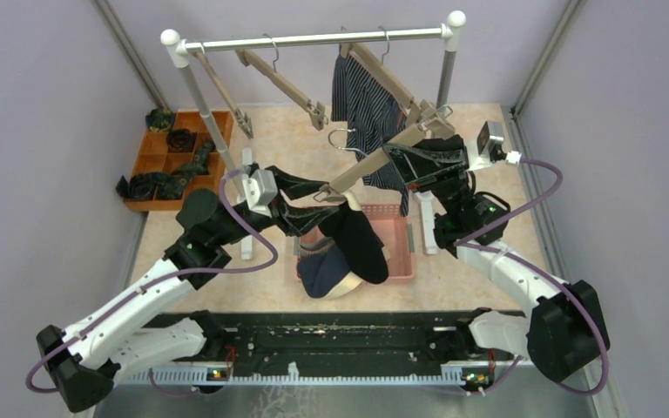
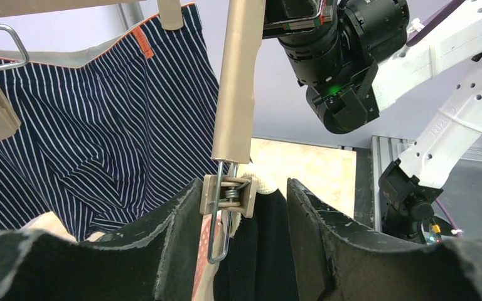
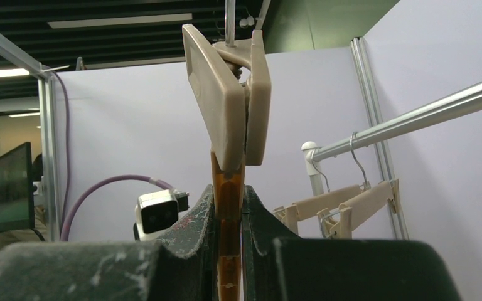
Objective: Remove the underwear clipped to the hanger
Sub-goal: Remove the underwear from the hanger.
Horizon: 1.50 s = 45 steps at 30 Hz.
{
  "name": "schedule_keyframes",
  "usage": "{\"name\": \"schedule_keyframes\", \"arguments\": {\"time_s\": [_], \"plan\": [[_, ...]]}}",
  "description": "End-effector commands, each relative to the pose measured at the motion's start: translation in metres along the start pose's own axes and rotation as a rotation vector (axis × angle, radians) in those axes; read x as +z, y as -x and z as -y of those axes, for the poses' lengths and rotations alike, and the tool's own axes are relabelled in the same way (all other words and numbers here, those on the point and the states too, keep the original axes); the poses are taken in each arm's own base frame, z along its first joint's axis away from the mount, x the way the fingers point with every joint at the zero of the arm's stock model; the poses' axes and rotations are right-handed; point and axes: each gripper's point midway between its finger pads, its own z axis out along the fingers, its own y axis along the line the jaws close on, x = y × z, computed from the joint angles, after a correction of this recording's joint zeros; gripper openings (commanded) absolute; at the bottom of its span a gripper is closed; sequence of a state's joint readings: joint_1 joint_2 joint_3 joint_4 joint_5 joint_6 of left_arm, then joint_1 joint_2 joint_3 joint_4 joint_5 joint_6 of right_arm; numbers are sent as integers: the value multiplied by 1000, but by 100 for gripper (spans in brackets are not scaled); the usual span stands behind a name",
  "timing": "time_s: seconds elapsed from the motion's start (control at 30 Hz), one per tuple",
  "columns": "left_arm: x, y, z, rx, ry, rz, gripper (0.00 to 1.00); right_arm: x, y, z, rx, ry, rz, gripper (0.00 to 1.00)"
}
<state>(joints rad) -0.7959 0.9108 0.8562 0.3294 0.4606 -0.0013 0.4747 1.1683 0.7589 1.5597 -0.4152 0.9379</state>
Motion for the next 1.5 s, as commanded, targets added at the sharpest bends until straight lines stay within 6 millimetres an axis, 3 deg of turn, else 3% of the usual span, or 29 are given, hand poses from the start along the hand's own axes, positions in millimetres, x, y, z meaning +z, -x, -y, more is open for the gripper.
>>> {"name": "schedule_keyframes", "arguments": {"time_s": [0.0,0.3,0.47,0.67,0.77,0.87,1.03,1.07,1.1,1.2,1.23,1.47], "plan": [[4,19,5,21,-34,31,56,7,39,-40,-77,142,136,0],[10,24,-6,30,10,36,55,6,40,-44,-78,151,133,0],[12,21,-7,25,7,23,50,5,41,-45,-80,149,135,0],[5,21,-9,37,34,21,26,5,44,-47,-87,150,143,0],[3,21,-9,39,38,14,20,5,45,-48,-89,153,146,0],[4,21,-9,39,38,12,2,5,44,-47,-85,149,146,0],[7,18,-11,33,40,-8,0,5,45,-48,-90,151,147,0],[7,19,-10,34,35,-8,2,5,45,-48,-91,153,147,0],[7,18,-10,31,32,-10,15,6,46,-49,-92,156,147,0],[3,22,-10,30,46,8,65,6,45,-49,-93,157,140,0],[2,24,-11,32,55,20,76,6,44,-50,-92,159,137,0],[13,47,-4,36,-4,73,75,6,37,-47,-57,164,114,0]]}}
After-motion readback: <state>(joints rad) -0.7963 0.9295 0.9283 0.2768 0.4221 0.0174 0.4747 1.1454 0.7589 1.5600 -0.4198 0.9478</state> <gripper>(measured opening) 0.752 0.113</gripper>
